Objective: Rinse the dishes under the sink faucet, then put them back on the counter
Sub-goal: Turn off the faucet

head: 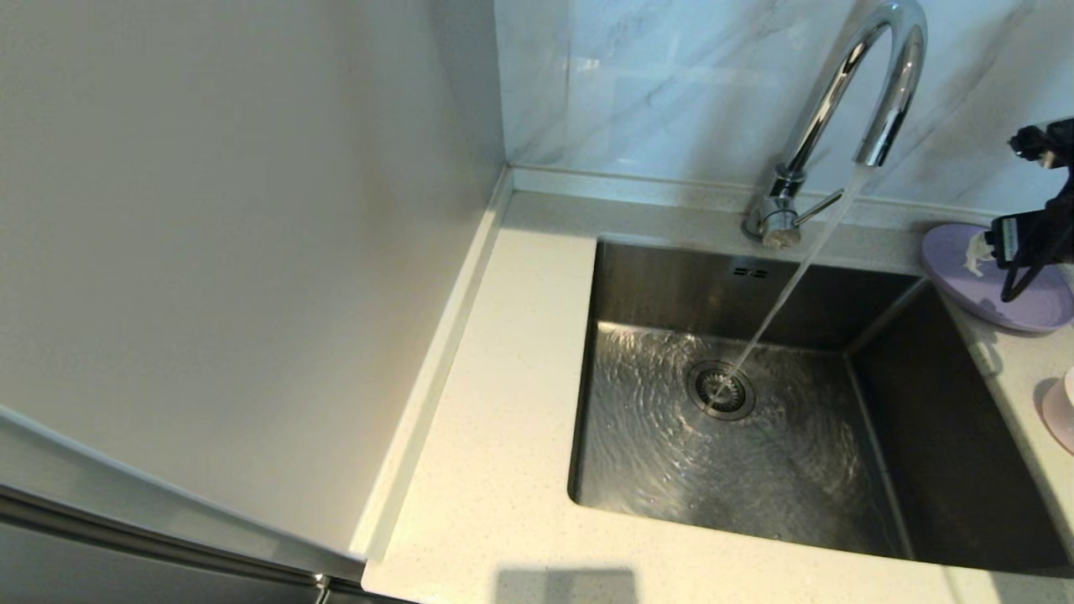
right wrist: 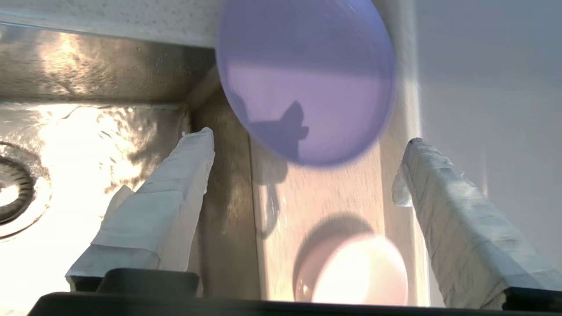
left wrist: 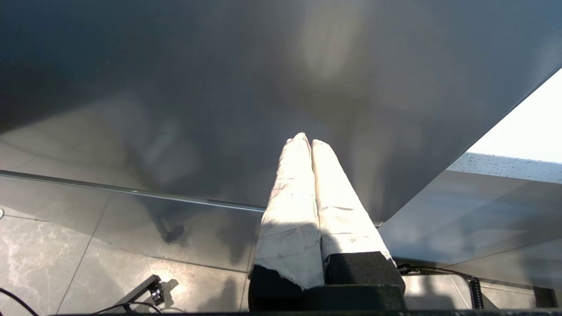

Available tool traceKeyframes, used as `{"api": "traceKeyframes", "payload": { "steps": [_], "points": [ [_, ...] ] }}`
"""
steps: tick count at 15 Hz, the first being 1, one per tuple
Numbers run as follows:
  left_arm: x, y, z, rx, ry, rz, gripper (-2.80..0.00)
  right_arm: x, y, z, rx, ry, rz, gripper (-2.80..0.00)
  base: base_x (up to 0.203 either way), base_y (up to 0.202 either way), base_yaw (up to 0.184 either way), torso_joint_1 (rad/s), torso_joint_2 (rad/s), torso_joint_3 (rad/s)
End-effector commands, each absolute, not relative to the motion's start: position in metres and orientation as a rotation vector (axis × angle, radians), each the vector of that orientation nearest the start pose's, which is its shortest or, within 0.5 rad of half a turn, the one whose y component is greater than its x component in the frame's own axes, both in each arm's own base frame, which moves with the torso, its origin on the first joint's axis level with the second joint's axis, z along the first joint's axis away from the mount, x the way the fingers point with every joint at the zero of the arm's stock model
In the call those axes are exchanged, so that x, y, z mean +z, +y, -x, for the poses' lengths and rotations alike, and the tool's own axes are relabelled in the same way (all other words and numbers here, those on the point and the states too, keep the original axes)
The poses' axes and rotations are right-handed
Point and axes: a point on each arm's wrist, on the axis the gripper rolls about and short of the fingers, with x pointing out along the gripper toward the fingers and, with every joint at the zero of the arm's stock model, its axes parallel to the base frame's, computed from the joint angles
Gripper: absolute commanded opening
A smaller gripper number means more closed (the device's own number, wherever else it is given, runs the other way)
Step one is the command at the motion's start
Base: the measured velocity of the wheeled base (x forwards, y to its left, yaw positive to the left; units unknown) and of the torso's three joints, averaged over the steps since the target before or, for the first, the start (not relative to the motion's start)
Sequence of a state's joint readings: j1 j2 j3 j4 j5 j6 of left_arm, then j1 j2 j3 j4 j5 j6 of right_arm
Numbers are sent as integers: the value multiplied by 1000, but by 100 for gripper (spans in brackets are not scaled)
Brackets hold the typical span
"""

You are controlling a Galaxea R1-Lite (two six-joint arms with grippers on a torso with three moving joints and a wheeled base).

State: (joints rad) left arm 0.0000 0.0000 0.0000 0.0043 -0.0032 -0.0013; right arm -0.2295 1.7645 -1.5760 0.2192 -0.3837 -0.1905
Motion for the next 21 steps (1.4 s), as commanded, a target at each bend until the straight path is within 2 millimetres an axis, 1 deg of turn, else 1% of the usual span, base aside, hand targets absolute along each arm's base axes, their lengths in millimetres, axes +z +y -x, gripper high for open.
{"api": "traceKeyframes", "payload": {
  "steps": [1,3,5,8,11,15,19,21],
  "points": [
    [75,0,23,-3,5,2,-280,316,-79,-290,-588,403,167,-280,0,0,0,0,0,0],
    [75,0,23,-3,5,2,-280,320,-77,-280,-590,389,156,-280,0,0,0,0,0,0],
    [75,0,23,-3,5,2,-280,321,-77,-279,-595,384,163,-280,0,0,0,0,0,0],
    [75,0,23,-3,5,2,-280,329,-75,-273,-599,350,160,-280,0,0,0,0,0,0],
    [75,0,23,-3,5,2,-280,349,-69,-265,-590,242,155,-280,0,0,0,0,0,0],
    [75,0,23,-3,5,2,-280,365,-36,-247,-472,152,152,-280,0,0,0,0,0,0],
    [75,0,23,-3,5,2,-280,374,1,-241,-328,101,151,-280,0,0,0,0,0,0],
    [75,0,23,-3,5,2,-280,380,8,-242,-299,78,141,-280,0,0,0,0,0,0]
  ]
}}
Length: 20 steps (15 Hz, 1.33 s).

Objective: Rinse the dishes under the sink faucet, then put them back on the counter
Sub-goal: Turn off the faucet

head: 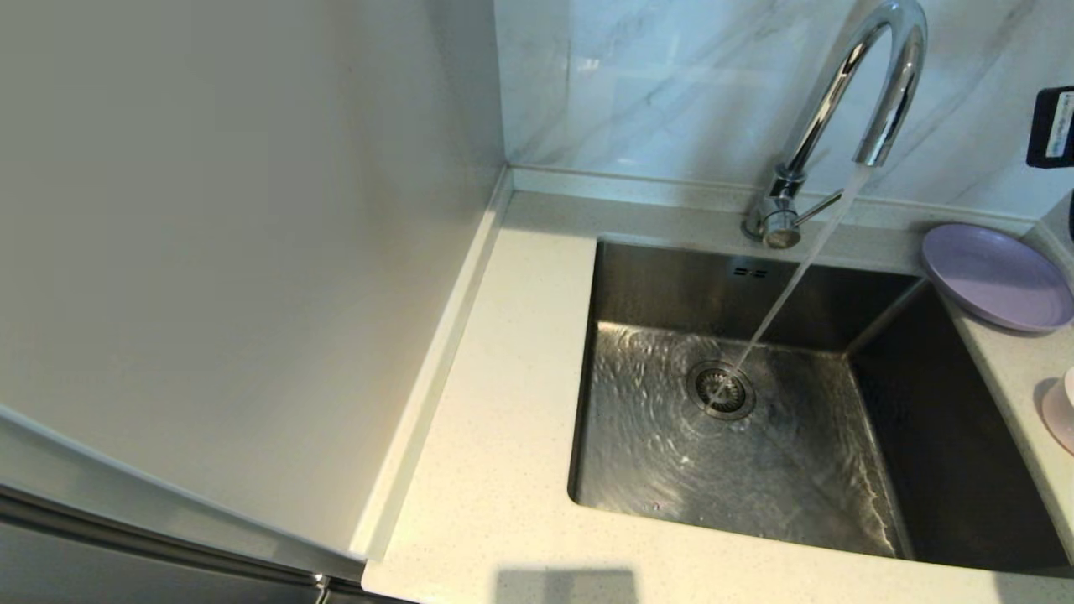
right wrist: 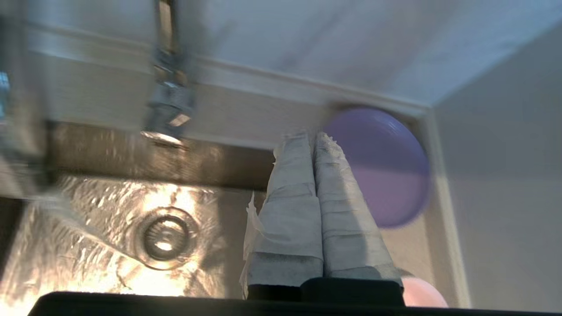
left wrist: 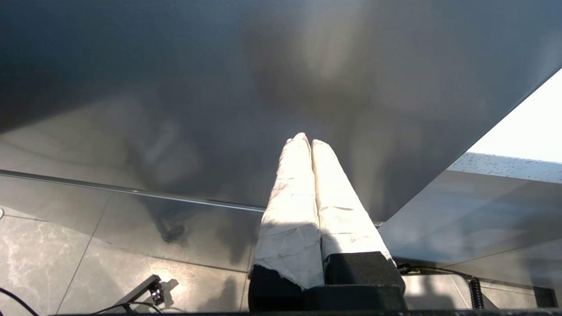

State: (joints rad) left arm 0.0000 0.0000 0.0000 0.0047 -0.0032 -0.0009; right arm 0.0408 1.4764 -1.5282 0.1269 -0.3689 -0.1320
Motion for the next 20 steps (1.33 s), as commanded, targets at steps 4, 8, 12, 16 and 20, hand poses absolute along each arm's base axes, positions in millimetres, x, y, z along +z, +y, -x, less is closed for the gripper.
{"api": "traceKeyframes", "payload": {
  "steps": [4,8,12,16,20],
  "points": [
    [75,0,23,-4,5,2,-280,385,13,-252,-279,55,106,-280,0,0,0,0,0,0],
    [75,0,23,-3,5,2,-280,379,25,-267,-242,78,113,-280,0,0,0,0,0,0],
    [75,0,23,-3,5,2,-280,378,34,-275,-215,113,112,-280,0,0,0,0,0,0],
    [75,0,23,-3,5,2,-280,375,48,-280,-172,118,115,-280,0,0,0,0,0,0],
    [75,0,23,-3,5,2,-280,376,64,-280,-126,112,120,-280,0,0,0,0,0,0]
  ]
}}
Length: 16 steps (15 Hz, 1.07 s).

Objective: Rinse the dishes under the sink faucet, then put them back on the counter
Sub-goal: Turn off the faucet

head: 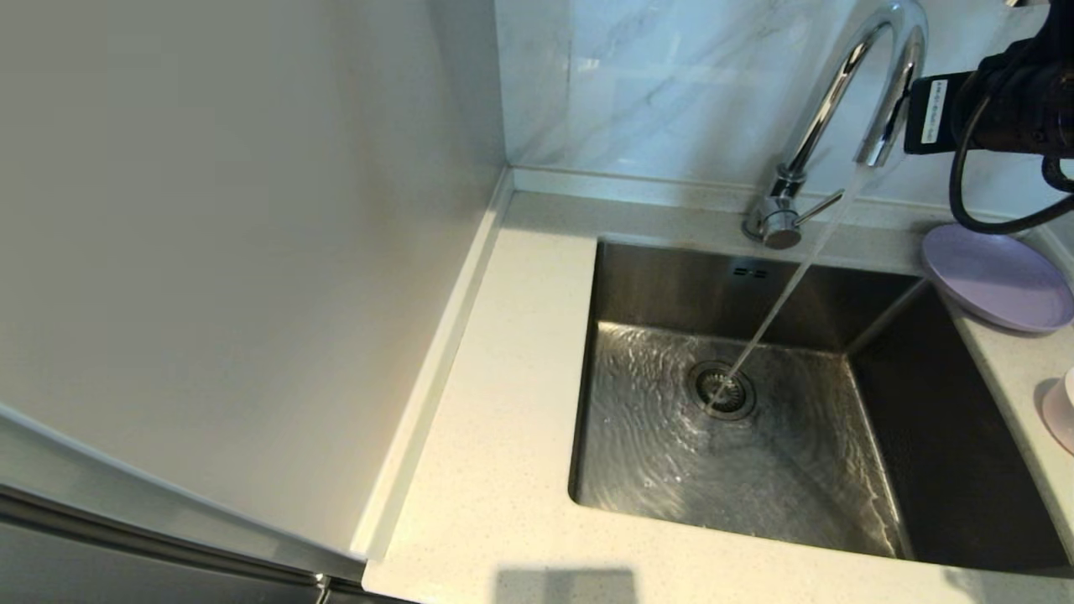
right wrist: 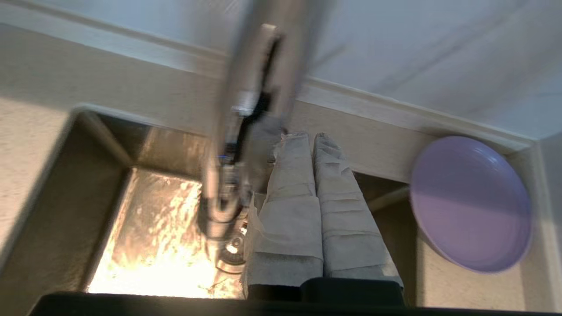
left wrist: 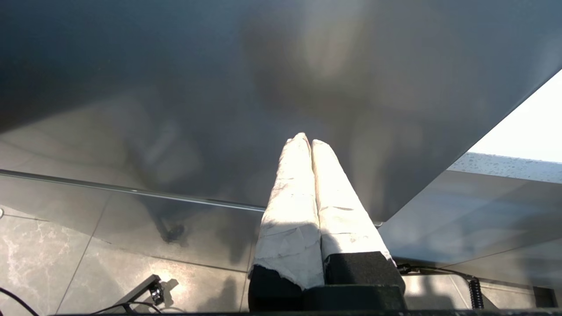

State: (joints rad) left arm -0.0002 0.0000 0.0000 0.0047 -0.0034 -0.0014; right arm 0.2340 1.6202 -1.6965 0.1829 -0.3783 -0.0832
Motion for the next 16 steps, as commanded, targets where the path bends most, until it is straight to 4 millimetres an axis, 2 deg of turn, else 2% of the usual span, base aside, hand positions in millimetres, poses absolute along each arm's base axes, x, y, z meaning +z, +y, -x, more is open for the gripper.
{"api": "traceKeyframes", "payload": {
  "steps": [1,8,12,16],
  "points": [
    [75,0,23,-3,5,2,-280,375,69,-280,-129,113,122,-280,0,0,0,0,0,0],
    [75,0,23,-3,5,2,-280,374,104,-278,-58,106,134,-280,0,0,0,0,0,0],
    [75,0,23,-3,5,2,-280,376,114,-277,-27,100,135,-280,0,0,0,0,0,0],
    [75,0,23,-3,5,2,-280,374,113,-277,-34,106,135,-280,0,0,0,0,0,0]
  ]
}}
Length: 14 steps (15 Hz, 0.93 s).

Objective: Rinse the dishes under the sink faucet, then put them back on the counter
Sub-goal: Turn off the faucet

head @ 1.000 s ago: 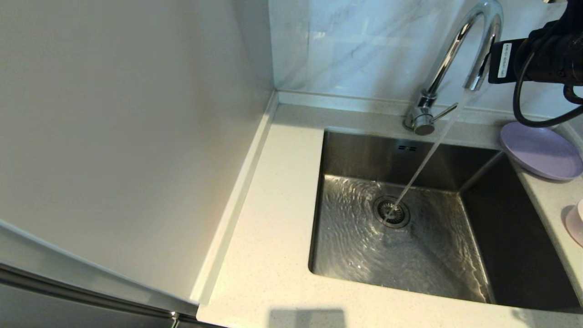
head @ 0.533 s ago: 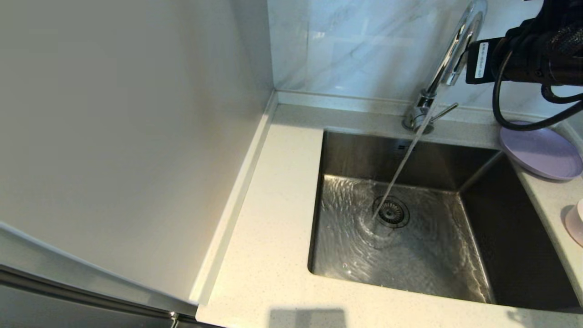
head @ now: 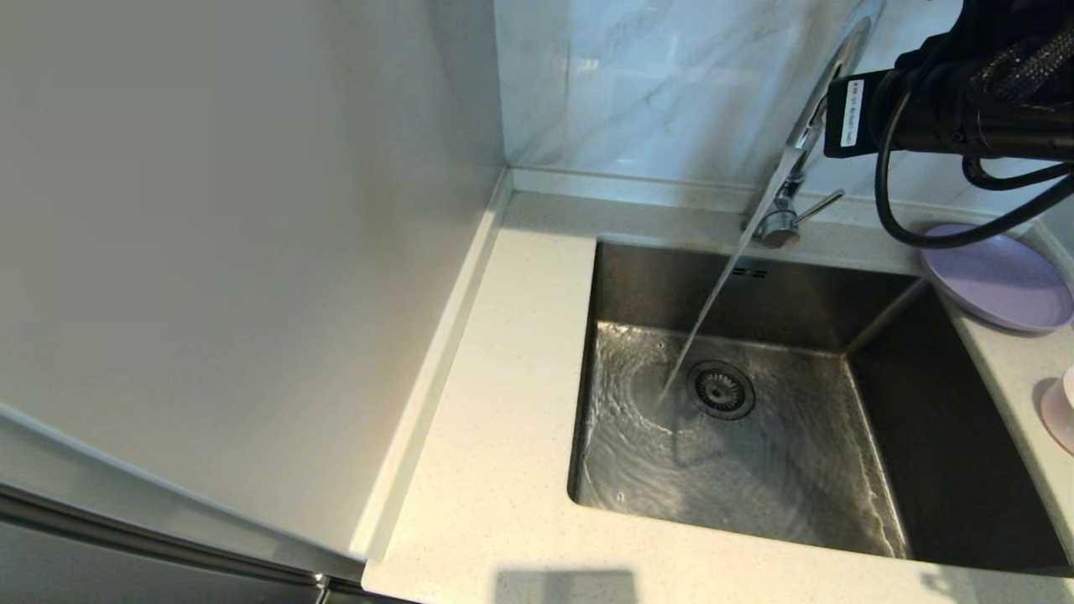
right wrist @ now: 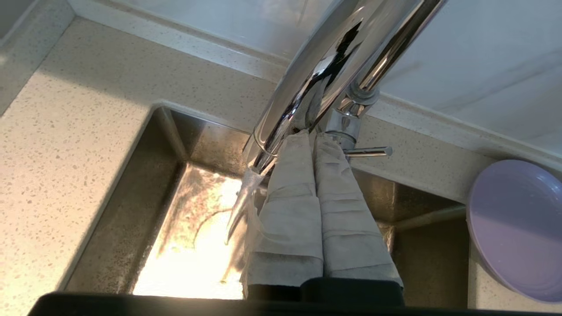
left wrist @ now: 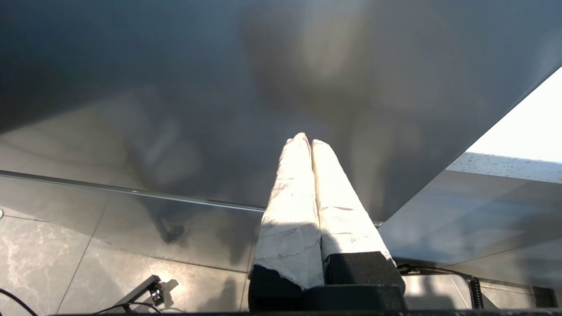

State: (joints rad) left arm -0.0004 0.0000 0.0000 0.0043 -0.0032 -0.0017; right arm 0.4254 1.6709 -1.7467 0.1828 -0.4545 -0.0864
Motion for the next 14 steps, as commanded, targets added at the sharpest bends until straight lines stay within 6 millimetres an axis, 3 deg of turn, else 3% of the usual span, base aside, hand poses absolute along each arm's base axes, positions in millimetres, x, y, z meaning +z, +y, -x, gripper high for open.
{"api": "traceKeyframes", "payload": {
  "steps": [1,6,9,11,14],
  "points": [
    [75,0,23,-4,5,2,-280,373,105,-279,-65,112,130,-280,0,0,0,0,0,0],
    [75,0,23,-3,5,2,-280,371,35,-295,-272,141,20,-280,0,0,0,0,0,0],
    [75,0,23,-3,5,2,-280,368,-3,-300,-324,168,-193,-280,0,0,0,0,0,0],
    [75,0,23,-3,5,2,-280,360,-24,-301,-300,217,-364,-280,0,0,0,0,0,0],
    [75,0,23,-3,5,2,-280,352,-41,-296,-146,333,-686,-280,0,0,0,0,0,0]
  ]
}}
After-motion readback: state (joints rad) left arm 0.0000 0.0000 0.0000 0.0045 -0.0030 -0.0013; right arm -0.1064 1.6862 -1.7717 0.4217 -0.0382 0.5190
